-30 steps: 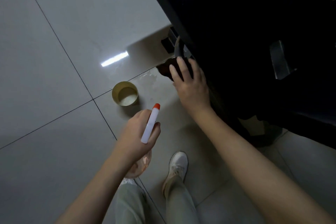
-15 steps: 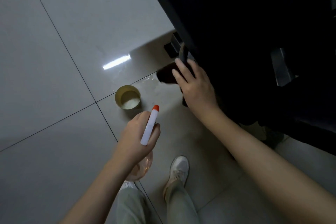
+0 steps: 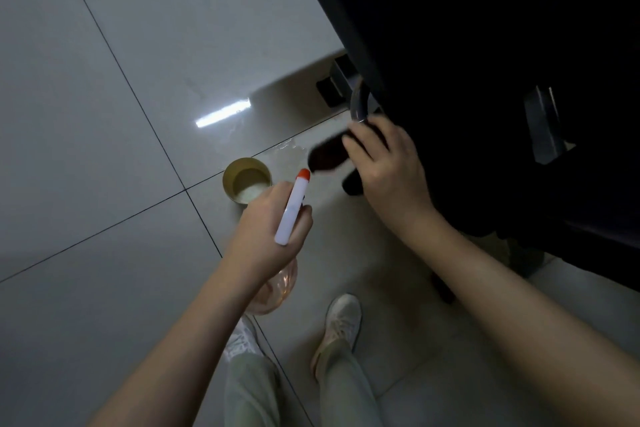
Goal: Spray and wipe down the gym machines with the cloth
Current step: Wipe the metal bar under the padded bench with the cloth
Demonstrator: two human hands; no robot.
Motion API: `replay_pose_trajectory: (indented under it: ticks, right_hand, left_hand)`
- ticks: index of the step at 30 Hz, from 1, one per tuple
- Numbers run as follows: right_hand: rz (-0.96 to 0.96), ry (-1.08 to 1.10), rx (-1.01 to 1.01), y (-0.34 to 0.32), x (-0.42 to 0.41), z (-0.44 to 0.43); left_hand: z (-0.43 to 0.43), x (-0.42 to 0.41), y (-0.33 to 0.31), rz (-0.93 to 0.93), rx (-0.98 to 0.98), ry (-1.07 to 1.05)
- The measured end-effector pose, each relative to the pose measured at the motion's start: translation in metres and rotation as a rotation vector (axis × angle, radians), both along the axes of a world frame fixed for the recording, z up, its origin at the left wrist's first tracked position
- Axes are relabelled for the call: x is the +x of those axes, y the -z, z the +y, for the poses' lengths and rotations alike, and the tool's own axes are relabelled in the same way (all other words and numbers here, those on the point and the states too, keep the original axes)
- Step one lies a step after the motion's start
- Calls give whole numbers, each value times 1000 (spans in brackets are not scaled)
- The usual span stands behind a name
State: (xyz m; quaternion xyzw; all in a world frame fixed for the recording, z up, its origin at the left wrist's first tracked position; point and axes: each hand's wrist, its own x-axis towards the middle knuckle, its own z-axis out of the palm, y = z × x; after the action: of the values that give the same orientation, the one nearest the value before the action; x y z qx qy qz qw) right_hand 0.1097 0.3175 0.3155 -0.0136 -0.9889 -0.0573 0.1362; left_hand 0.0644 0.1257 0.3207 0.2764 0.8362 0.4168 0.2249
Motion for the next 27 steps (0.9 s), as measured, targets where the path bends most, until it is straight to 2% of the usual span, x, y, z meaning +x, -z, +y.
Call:
replay_pose_trajectory:
  ticks: [3,6,10,16,18,21,23,25,27]
  right_hand:
    - [-142,26,128,9,-51,5]
    - [-316,36,270,17,-65,2]
    - [-285,43,293,8,-35,-3]
    - [-195,105,9,-20,7,14]
    - [-127,102,-21,-23,-2,12]
    - [-115,48,24,-11,-45,6]
    - [-221,7,119,4,-63,5]
    - [-328,-12,232,13,-58,7]
    - [-328,2,260,14,-37,7]
  left_hand:
    - [4,-5,1,2,11,-13]
    - [8,-6,0,-2,17,-32]
    - [6,-4,-3,0,17,-5]
    - [-3,-6,-6,1,13,-23]
    - [-5,-5,-6,1,4,-21]
    - [-6,-6,-5,-2,-13,-24]
    - [-6,-5,-4,-8,-13,-26]
    - [-6,-4,-4,-9,-12,-18]
    - [-8,-4,-5,9,-20,-9]
